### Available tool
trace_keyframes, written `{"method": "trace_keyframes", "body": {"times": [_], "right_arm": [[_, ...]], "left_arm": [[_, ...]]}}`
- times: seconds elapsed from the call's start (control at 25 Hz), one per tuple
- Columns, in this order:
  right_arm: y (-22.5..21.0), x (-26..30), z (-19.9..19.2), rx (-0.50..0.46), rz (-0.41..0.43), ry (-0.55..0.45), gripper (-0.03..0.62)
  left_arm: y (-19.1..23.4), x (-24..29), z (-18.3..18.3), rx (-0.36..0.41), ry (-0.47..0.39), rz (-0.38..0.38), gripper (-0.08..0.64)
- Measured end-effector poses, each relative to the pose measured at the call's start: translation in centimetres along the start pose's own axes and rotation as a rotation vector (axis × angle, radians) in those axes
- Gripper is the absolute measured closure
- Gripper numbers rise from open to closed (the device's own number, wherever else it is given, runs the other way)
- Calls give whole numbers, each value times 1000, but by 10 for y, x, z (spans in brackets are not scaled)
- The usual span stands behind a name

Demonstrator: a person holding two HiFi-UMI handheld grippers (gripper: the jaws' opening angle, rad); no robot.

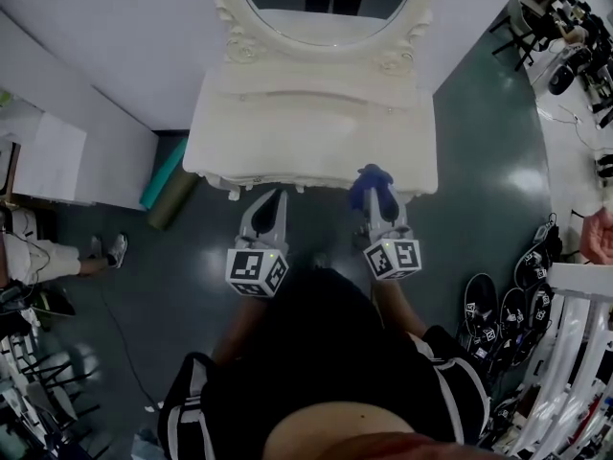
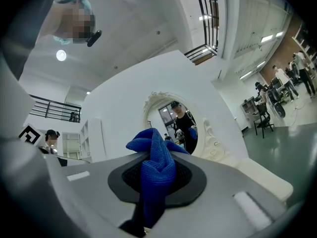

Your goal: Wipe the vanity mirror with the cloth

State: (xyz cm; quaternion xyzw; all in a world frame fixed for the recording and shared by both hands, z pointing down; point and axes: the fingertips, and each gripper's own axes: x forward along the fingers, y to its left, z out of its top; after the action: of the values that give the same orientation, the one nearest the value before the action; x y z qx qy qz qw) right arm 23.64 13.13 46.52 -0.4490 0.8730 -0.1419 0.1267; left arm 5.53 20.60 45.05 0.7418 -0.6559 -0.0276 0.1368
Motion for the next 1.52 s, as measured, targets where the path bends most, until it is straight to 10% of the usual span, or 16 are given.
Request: {"method": "trace_keyframes", "body": {"times": [1.08,1.52], "right_arm": [[-22,234,-1,6,-244,-106,546],[-59,295,18,19,-254,-136,546]], "left_arm": [[144,229,102,25,-44,-271,551],[141,285,124,-23,-87,-294,552]]}}
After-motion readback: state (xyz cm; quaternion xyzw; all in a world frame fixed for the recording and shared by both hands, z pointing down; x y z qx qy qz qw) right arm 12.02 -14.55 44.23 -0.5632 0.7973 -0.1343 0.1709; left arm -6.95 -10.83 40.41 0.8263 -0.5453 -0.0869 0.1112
